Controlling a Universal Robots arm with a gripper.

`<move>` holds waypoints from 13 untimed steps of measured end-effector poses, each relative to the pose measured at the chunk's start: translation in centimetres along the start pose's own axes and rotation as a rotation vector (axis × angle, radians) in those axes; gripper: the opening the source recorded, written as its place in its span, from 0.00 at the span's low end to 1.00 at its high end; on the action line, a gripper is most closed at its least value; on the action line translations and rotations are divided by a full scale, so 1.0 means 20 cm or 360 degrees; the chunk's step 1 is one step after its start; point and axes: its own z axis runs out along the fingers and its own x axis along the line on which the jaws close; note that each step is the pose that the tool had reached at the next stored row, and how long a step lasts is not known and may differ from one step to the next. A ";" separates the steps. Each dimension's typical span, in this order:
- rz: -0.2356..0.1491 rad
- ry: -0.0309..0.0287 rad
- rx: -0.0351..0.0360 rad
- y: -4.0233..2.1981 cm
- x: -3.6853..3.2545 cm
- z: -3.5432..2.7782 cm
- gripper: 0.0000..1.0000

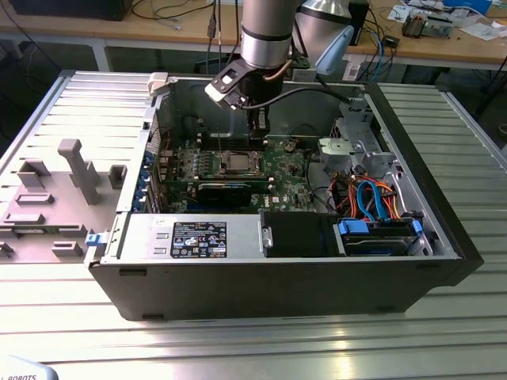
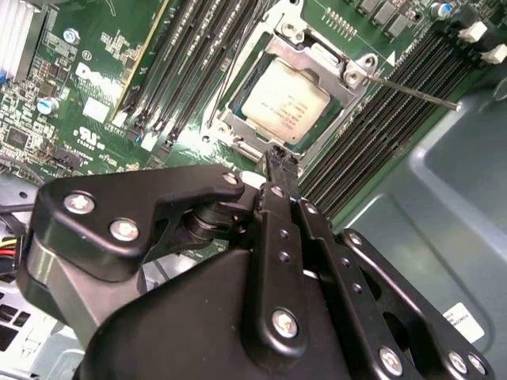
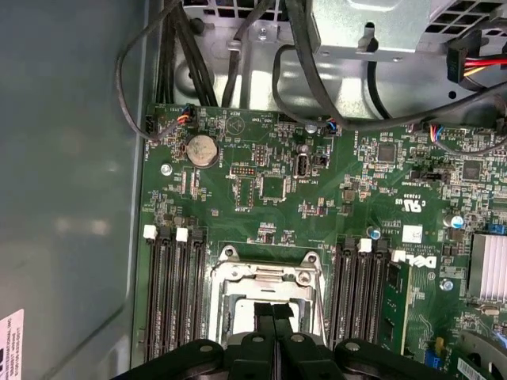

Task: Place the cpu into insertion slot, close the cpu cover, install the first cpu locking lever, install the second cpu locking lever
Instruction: 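Close the cpu cover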

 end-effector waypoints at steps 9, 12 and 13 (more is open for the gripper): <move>0.0000 0.00011 0.0000 -0.023 0.002 0.003 0.11; 0.0000 0.00012 0.0000 -0.042 0.003 0.004 0.11; 0.0000 0.00014 0.0000 -0.046 0.004 0.005 0.11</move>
